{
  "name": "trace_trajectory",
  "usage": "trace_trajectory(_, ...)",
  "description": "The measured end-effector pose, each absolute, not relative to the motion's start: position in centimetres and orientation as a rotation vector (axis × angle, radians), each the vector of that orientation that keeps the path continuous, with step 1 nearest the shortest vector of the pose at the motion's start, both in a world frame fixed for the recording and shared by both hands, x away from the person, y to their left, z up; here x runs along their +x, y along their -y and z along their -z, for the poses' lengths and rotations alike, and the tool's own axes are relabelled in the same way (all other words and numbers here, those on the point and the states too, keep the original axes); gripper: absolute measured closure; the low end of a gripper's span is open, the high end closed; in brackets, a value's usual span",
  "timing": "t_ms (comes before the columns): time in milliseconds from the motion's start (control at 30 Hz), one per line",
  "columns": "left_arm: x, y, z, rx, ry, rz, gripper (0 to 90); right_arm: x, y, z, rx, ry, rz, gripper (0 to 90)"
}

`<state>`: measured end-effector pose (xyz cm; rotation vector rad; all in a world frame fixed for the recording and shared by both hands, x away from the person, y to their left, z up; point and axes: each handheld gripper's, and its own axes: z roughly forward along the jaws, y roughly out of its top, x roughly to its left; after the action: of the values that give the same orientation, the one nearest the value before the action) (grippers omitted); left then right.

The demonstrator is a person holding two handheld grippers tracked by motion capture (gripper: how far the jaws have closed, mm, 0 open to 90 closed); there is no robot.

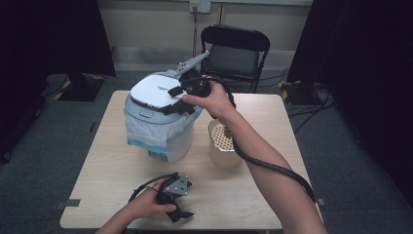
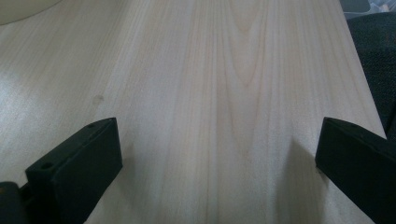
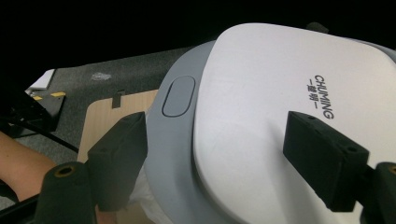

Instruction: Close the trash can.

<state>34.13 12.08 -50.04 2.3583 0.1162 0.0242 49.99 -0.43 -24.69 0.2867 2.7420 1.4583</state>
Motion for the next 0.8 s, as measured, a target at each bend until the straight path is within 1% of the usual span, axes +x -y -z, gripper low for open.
trace_trajectory(333, 34.1, -12.1, 50.1, 2.358, -0.116, -0.025, 0.0, 50.6, 0.3, 25.2, 0.294, -2.751, -1.45, 39.5)
trace_trajectory(467, 34.1, -12.1, 50.1, 2.358, -0.116, -0.025, 0.0, 50.8, 0.3, 25.2, 0.309, -2.735, -1.443, 48.9)
trace_trajectory(700, 34.1, -12.1, 50.1, 2.357, -0.117, -0.025, 0.0, 51.0, -0.5, 25.2, 0.332, -2.683, -1.397, 50.3)
trace_trajectory(800, 34.1, -12.1, 50.1, 2.357, -0.116, -0.025, 0.0, 51.1, -1.0, 25.2, 0.321, -2.666, -1.382, 54.5)
